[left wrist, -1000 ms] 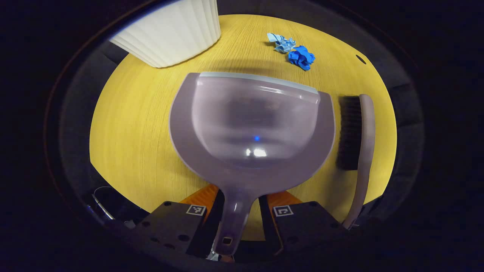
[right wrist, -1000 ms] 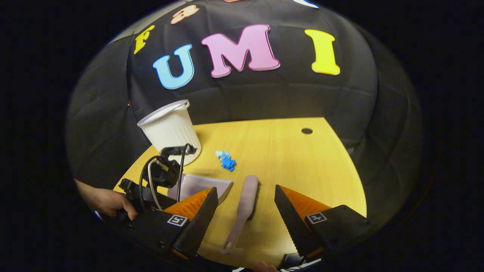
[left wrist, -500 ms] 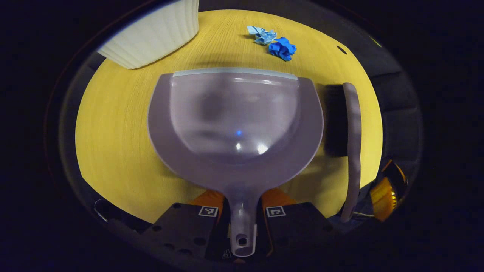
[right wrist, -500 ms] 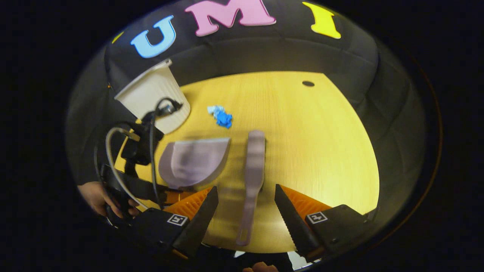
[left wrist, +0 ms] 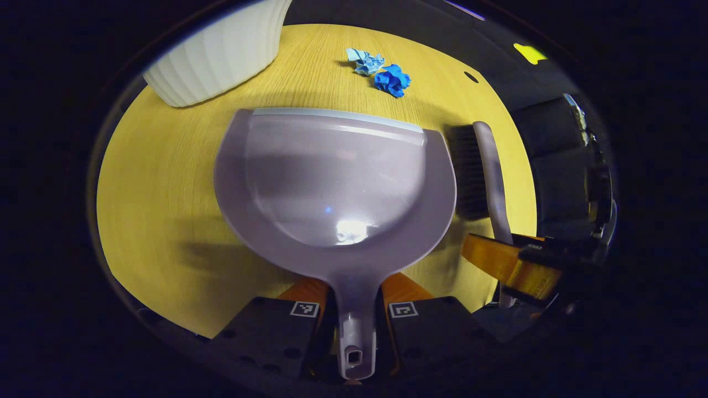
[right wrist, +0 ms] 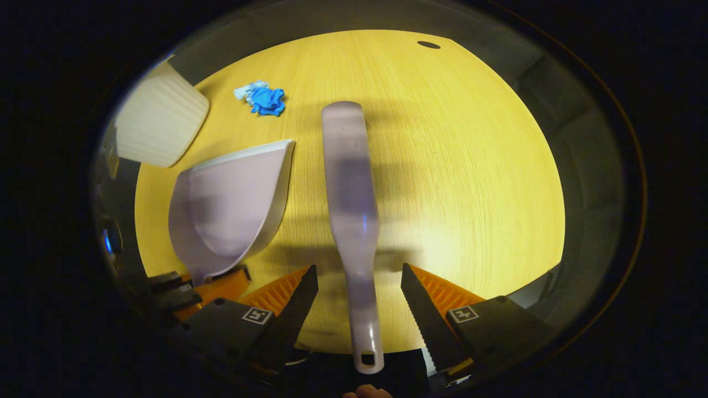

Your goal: Pick up the small broom and dustpan from the desktop, sweep the trash into the dustpan with the broom, and then empty the trash into the garbage bin.

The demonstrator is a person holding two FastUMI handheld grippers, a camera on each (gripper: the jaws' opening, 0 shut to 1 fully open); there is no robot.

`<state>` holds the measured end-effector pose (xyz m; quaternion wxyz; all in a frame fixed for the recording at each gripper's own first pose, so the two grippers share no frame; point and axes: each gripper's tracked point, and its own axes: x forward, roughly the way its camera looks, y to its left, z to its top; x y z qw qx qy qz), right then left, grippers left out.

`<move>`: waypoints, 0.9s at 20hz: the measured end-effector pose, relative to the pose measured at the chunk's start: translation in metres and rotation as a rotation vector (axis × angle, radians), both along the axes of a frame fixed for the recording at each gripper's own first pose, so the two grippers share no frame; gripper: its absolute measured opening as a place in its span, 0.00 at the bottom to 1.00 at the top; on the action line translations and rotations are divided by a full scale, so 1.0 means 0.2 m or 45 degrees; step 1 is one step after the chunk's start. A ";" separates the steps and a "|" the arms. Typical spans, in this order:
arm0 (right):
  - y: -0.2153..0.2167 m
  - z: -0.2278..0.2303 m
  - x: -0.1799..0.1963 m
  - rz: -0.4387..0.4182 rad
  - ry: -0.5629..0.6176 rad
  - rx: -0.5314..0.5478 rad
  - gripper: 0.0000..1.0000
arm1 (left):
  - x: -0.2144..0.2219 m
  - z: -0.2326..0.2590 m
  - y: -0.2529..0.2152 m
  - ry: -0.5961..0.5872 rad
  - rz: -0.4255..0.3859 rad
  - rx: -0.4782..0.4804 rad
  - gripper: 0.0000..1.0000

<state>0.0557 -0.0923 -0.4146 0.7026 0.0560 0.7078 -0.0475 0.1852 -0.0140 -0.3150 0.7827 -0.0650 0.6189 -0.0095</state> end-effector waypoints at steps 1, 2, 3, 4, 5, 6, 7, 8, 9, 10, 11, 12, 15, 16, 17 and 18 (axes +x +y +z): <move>0.00 -0.02 0.01 -0.001 0.013 -0.008 0.99 | 0.00 0.00 0.00 -0.002 -0.004 -0.012 0.30; 0.00 -0.05 0.02 -0.001 0.019 -0.025 0.99 | 0.00 0.00 0.00 -0.002 -0.012 -0.017 0.30; -0.03 -0.06 0.03 0.003 0.024 -0.059 0.99 | 0.00 0.00 0.00 -0.002 -0.021 -0.019 0.29; -0.06 -0.09 0.03 0.008 0.028 -0.094 0.99 | 0.01 0.00 0.00 0.000 -0.030 -0.021 0.29; -0.07 -0.10 0.04 -0.003 0.026 -0.094 0.91 | 0.00 0.00 0.00 0.004 -0.036 -0.023 0.30; -0.06 -0.09 0.04 -0.025 0.032 -0.097 0.89 | 0.00 0.00 0.00 0.005 -0.043 -0.026 0.29; -0.06 -0.10 0.06 -0.040 0.022 -0.084 0.80 | 0.00 0.00 0.01 0.009 -0.046 -0.030 0.30; -0.03 -0.10 0.06 -0.052 0.027 -0.064 0.75 | 0.00 0.00 0.01 0.016 -0.052 -0.032 0.29; -0.02 -0.11 0.06 -0.058 0.026 -0.074 0.60 | 0.00 0.00 0.01 0.021 -0.062 -0.029 0.29; -0.01 -0.11 0.07 -0.045 0.014 -0.074 0.45 | -0.01 0.00 0.01 0.030 -0.073 -0.024 0.29; -0.02 -0.11 0.07 -0.043 0.007 -0.076 0.30 | -0.01 0.01 0.02 0.041 -0.086 -0.018 0.29; 0.00 -0.12 0.07 -0.020 -0.001 -0.072 0.30 | -0.02 0.01 0.03 0.055 -0.102 -0.008 0.29; 0.03 -0.08 0.05 -0.001 0.016 0.008 0.28 | -0.02 0.02 0.08 0.081 -0.181 0.046 0.30; 0.03 -0.08 0.06 0.001 0.010 0.034 0.28 | -0.01 0.03 0.10 0.078 -0.217 0.074 0.31; 0.00 -0.08 0.09 0.009 0.003 0.041 0.28 | 0.00 0.03 0.12 0.077 -0.258 0.100 0.30; -0.05 -0.08 0.11 0.025 0.014 0.024 0.27 | 0.01 0.04 0.14 0.076 -0.291 0.122 0.30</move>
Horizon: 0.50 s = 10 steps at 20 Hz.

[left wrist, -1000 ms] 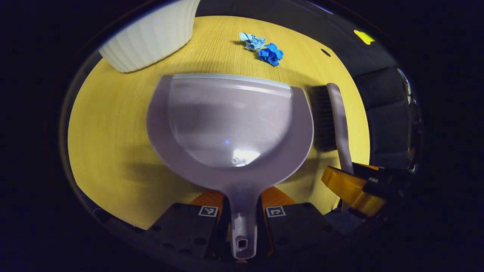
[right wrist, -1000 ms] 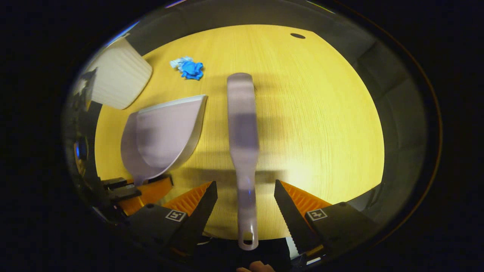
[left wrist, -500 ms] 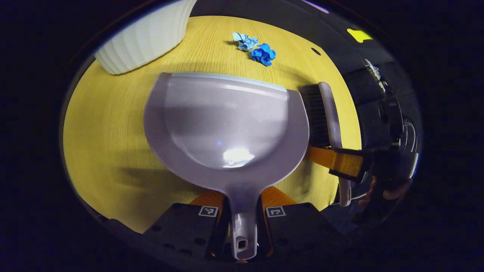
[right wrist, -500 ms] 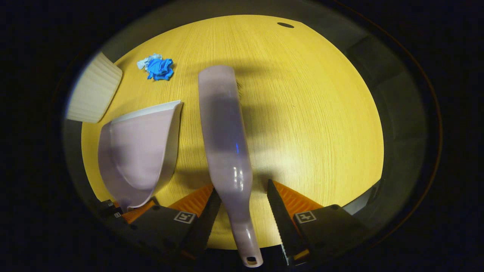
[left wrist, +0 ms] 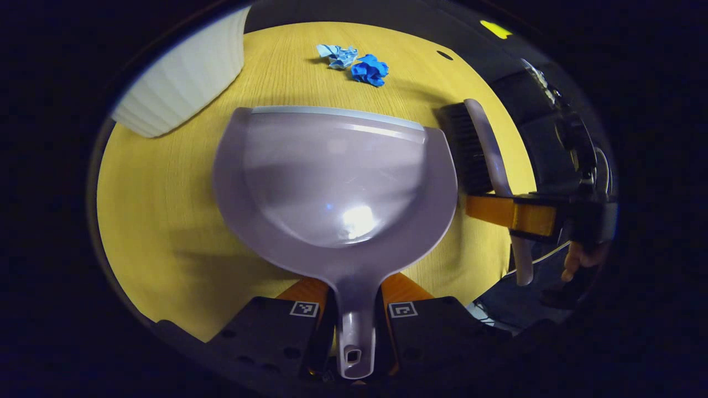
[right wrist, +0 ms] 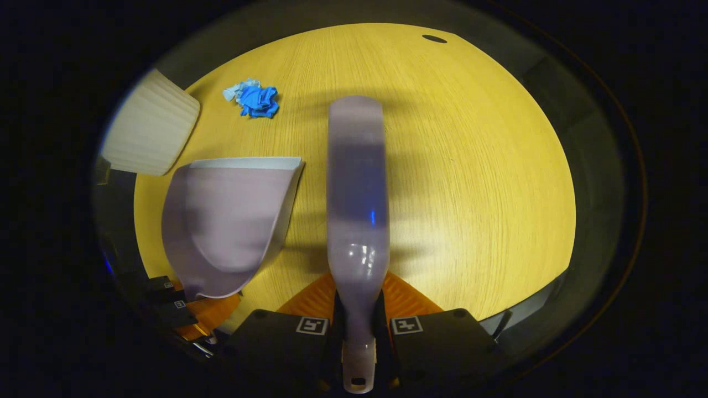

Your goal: Pick up the small broom and dustpan from the desktop, sweep the trash into the dustpan with the broom, and then empty the trash into the garbage bin.

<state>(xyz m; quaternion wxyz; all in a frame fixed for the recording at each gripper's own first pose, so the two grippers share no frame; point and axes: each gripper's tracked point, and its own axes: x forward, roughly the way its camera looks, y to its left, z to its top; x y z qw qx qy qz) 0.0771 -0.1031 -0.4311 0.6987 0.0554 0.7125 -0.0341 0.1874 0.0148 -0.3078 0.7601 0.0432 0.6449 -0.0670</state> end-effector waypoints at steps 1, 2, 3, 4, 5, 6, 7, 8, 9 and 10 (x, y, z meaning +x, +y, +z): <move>-0.06 0.00 0.04 0.020 0.019 -0.027 0.27 | 0.01 0.01 0.03 0.003 -0.024 0.012 0.30; -0.13 0.00 0.10 0.046 0.025 -0.053 0.28 | 0.02 0.01 0.05 0.009 -0.044 0.018 0.29; -0.17 0.01 0.21 0.090 0.012 -0.080 0.28 | 0.03 0.02 0.08 0.016 -0.066 0.026 0.30; -0.20 0.04 0.32 0.143 -0.020 -0.101 0.28 | 0.04 0.03 0.11 0.022 -0.088 0.033 0.31; -0.22 0.07 0.45 0.196 -0.058 -0.115 0.27 | 0.04 0.03 0.15 0.033 -0.116 0.042 0.29; -0.20 0.09 0.56 0.237 -0.090 -0.118 0.27 | 0.05 0.04 0.18 0.044 -0.142 0.050 0.29; -0.18 0.11 0.67 0.272 -0.107 -0.109 0.28 | 0.06 0.05 0.20 0.060 -0.163 0.056 0.30; -0.14 0.15 0.77 0.310 -0.122 -0.105 0.27 | 0.08 0.07 0.23 0.068 -0.187 0.063 0.29; -0.10 0.14 0.84 0.361 -0.133 -0.106 0.27 | 0.10 0.08 0.26 0.071 -0.217 0.076 0.29; -0.05 0.15 0.91 0.425 -0.144 -0.108 0.27 | 0.12 0.10 0.29 0.073 -0.250 0.088 0.30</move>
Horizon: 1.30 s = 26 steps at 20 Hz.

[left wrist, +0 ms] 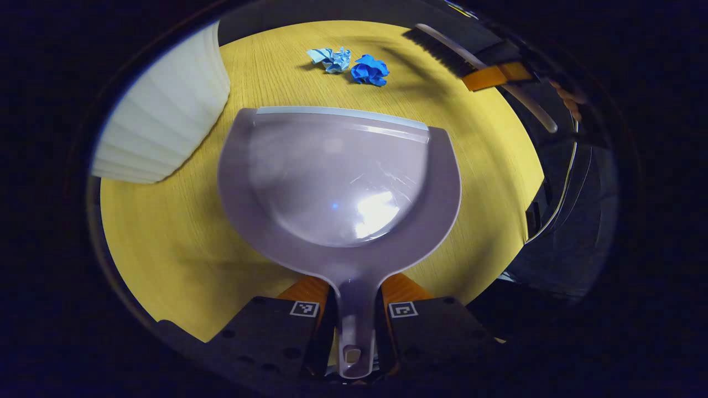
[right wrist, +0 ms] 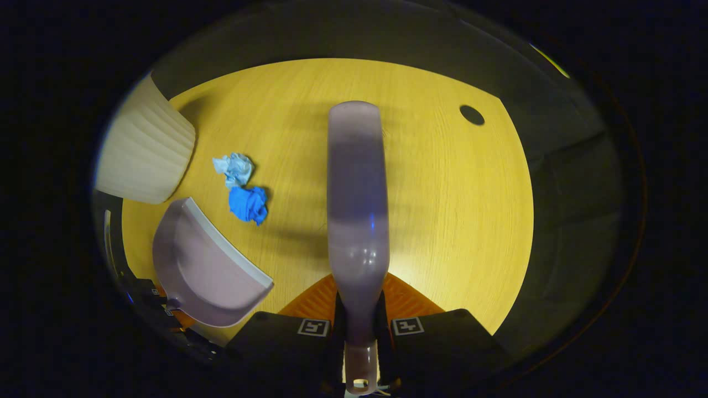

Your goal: Pick up the small broom and dustpan from the desktop, sweep the trash into the dustpan with the broom, and then empty the trash into the garbage bin.

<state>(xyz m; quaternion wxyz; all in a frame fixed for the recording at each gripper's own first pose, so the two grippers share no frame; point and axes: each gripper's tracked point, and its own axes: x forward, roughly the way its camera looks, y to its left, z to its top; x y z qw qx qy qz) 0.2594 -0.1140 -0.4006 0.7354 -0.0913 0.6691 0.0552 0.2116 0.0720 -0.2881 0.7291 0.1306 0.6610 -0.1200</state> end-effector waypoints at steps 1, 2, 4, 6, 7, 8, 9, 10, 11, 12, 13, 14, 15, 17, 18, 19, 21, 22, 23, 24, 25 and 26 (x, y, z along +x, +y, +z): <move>0.04 0.02 0.05 0.058 -0.009 0.003 0.27 | 0.03 0.01 0.03 0.002 -0.027 0.010 0.29; 0.10 -0.01 0.10 0.104 -0.010 0.016 0.27 | 0.06 0.02 0.06 0.010 -0.046 0.024 0.30; 0.15 -0.04 0.18 0.146 0.044 0.030 0.27 | 0.11 0.03 0.13 0.018 -0.081 0.054 0.29; 0.16 -0.11 0.21 0.183 0.098 0.020 0.27 | 0.15 0.04 0.17 0.030 -0.108 0.062 0.29; 0.14 -0.15 0.22 0.241 0.108 -0.010 0.27 | 0.16 0.05 0.19 0.040 -0.128 0.068 0.29; 0.11 -0.18 0.23 0.320 0.113 -0.052 0.27 | 0.17 0.05 0.20 0.048 -0.149 0.078 0.29; 0.10 -0.19 0.24 0.382 0.122 -0.078 0.27 | 0.18 0.06 0.21 0.055 -0.165 0.084 0.30; 0.12 -0.19 0.21 0.414 0.148 -0.066 0.27 | 0.20 0.06 0.21 0.062 -0.180 0.090 0.29; 0.15 -0.20 0.19 0.444 0.170 -0.045 0.27 | 0.21 0.07 0.22 0.070 -0.198 0.098 0.29; 0.17 -0.21 0.16 0.485 0.179 -0.040 0.27 | 0.22 0.07 0.22 0.073 -0.216 0.107 0.29; 0.20 -0.21 0.13 0.534 0.190 -0.038 0.27 | 0.24 0.07 0.22 0.077 -0.239 0.119 0.29; 0.22 -0.20 0.09 0.602 0.216 -0.029 0.27 | 0.25 0.07 0.22 0.077 -0.261 0.132 0.29; 0.25 -0.19 0.04 0.668 0.244 -0.016 0.27 | 0.26 0.07 0.23 0.075 -0.280 0.146 0.29; 0.32 -0.14 -0.06 0.751 0.312 0.040 0.27 | 0.27 0.08 0.22 0.069 -0.300 0.162 0.29; 0.35 -0.11 -0.12 0.759 0.338 0.090 0.27 | 0.27 0.08 0.22 0.063 -0.300 0.160 0.29; 0.42 -0.09 -0.21 0.749 0.363 0.147 0.27 | 0.27 0.08 0.22 0.052 -0.301 0.152 0.29; 0.45 -0.06 -0.29 0.734 0.379 0.181 0.27 | 0.28 0.07 0.22 0.017 -0.311 0.139 0.29; 0.42 -0.08 -0.27 0.729 0.358 0.181 0.27 | 0.29 0.07 0.21 -0.011 -0.320 0.126 0.29; 0.42 -0.08 -0.27 0.700 0.343 0.176 0.28 | 0.29 0.06 0.20 -0.037 -0.320 0.106 0.29; 0.41 -0.07 -0.28 0.657 0.332 0.183 0.28 | 0.28 0.06 0.18 -0.055 -0.315 0.074 0.29; 0.41 -0.07 -0.29 0.618 0.326 0.198 0.27 | 0.28 0.07 0.16 -0.079 -0.299 0.037 0.30; 0.40 -0.07 -0.30 0.596 0.310 0.195 0.27 | 0.26 0.07 0.12 -0.102 -0.276 -0.003 0.29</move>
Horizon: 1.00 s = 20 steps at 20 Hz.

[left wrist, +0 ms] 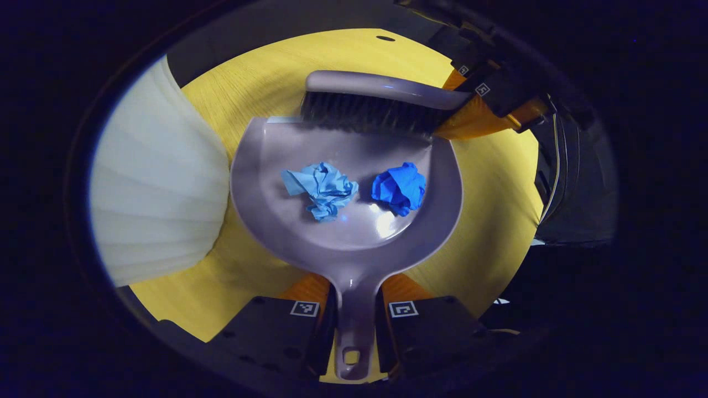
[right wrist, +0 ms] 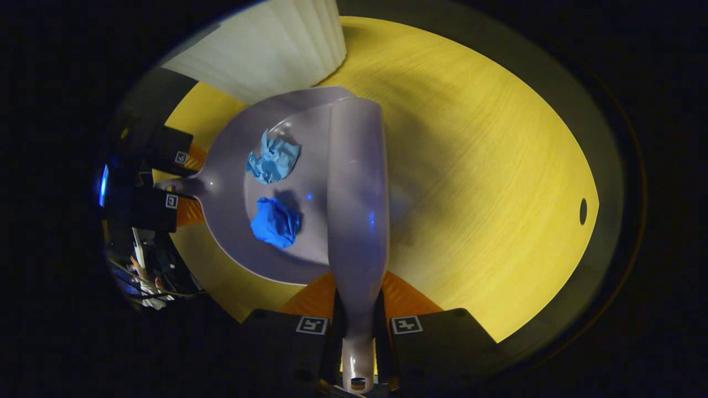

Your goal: Pick up the small broom and dustpan from the desktop, sweep the trash into the dustpan with the broom, and then empty the trash into the garbage bin.

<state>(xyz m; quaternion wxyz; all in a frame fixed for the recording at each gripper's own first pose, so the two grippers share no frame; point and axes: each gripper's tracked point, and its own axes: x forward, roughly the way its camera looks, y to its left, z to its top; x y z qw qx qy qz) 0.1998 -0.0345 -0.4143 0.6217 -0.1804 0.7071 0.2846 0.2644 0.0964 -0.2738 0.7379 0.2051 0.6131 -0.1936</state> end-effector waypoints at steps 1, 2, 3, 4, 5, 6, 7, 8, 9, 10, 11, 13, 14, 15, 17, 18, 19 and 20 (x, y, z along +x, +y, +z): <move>-0.02 -0.01 0.02 0.004 -0.041 -0.022 0.28 | -0.02 -0.01 -0.02 -0.025 0.020 -0.053 0.30; -0.07 -0.01 0.05 0.003 -0.085 -0.041 0.27 | -0.05 -0.01 -0.03 -0.015 0.051 -0.088 0.30; -0.11 -0.02 0.09 -0.022 -0.111 -0.045 0.27 | -0.07 0.01 -0.04 -0.023 0.082 -0.125 0.29; -0.12 -0.03 0.11 -0.084 -0.115 -0.025 0.28 | -0.11 0.05 -0.05 -0.040 0.106 -0.154 0.30; -0.13 -0.04 0.11 -0.164 -0.108 0.006 0.28 | -0.12 0.11 -0.03 -0.062 0.122 -0.177 0.30; -0.16 -0.08 0.11 -0.227 -0.096 0.023 0.27 | -0.13 0.18 0.00 -0.094 0.136 -0.200 0.30; -0.20 -0.11 0.12 -0.260 -0.104 0.019 0.27 | -0.16 0.22 0.03 -0.120 0.157 -0.220 0.29; -0.25 -0.15 0.12 -0.268 -0.119 0.004 0.27 | -0.19 0.28 0.05 -0.132 0.186 -0.241 0.30; -0.27 -0.19 0.11 -0.277 -0.132 -0.005 0.27 | -0.22 0.30 0.06 -0.143 0.215 -0.258 0.30; -0.28 -0.23 0.11 -0.308 -0.141 0.003 0.27 | -0.25 0.35 0.08 -0.153 0.234 -0.259 0.30; -0.31 -0.22 0.06 -0.361 -0.157 0.027 0.27 | -0.23 0.36 0.09 -0.173 0.245 -0.241 0.29; -0.31 -0.22 0.03 -0.457 -0.159 0.060 0.27 | -0.23 0.44 0.09 -0.247 0.266 -0.187 0.29; -0.31 -0.22 0.01 -0.485 -0.144 0.075 0.27 | -0.22 0.49 0.05 -0.282 0.300 -0.174 0.29; -0.33 -0.23 0.02 -0.505 -0.132 0.084 0.27 | -0.21 0.55 0.04 -0.314 0.356 -0.181 0.29; -0.34 -0.24 0.02 -0.507 -0.123 0.090 0.27 | -0.16 0.69 0.04 -0.377 0.470 -0.204 0.29; -0.32 -0.24 0.02 -0.517 -0.117 0.108 0.27 | -0.11 0.77 0.06 -0.416 0.503 -0.196 0.29; -0.32 -0.26 0.02 -0.545 -0.100 0.146 0.27 | -0.06 0.85 0.10 -0.466 0.515 -0.162 0.29; -0.33 -0.27 0.01 -0.574 -0.079 0.172 0.27 | 0.00 0.93 0.14 -0.524 0.517 -0.107 0.29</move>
